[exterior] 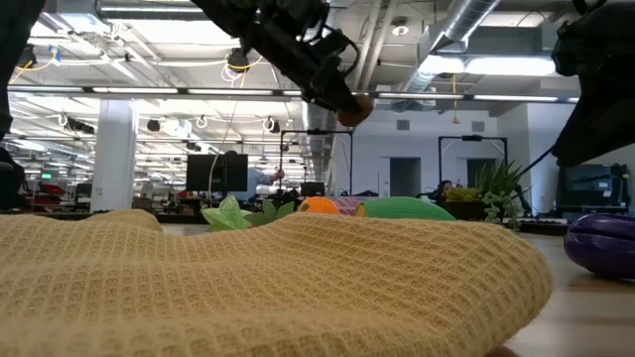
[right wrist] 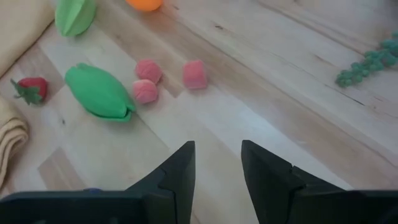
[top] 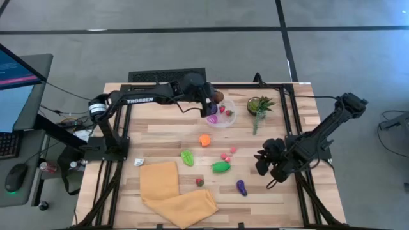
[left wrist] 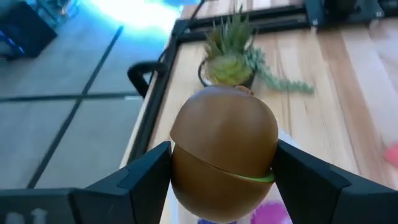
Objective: Pick and placing Produce into tupperware
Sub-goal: Put the kiwi in the transparent bin
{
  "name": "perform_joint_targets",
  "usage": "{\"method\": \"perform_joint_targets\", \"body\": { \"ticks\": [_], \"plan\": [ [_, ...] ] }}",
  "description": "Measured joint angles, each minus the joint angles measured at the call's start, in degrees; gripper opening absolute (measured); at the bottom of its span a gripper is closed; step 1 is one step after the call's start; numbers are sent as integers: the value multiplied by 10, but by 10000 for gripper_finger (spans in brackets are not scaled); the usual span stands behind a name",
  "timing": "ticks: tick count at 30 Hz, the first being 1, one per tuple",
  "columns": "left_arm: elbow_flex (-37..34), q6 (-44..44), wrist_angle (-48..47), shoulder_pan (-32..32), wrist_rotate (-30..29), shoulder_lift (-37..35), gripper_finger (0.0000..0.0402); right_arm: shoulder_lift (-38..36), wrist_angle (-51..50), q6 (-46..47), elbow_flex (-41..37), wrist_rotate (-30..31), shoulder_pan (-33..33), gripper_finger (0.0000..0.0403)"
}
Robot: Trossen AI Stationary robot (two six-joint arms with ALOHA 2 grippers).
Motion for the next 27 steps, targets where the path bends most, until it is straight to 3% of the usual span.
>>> {"method": "perform_joint_targets", "body": {
  "ticks": [14, 27],
  "plan": [
    [-1, -69, 50, -12, 27, 143, 245, 0, 19, 0, 0, 0, -20, 150],
    [-1, -72, 53, -4, 22, 156, 245, 0, 31, 0, 0, 0, -20, 148]
  ]
}}
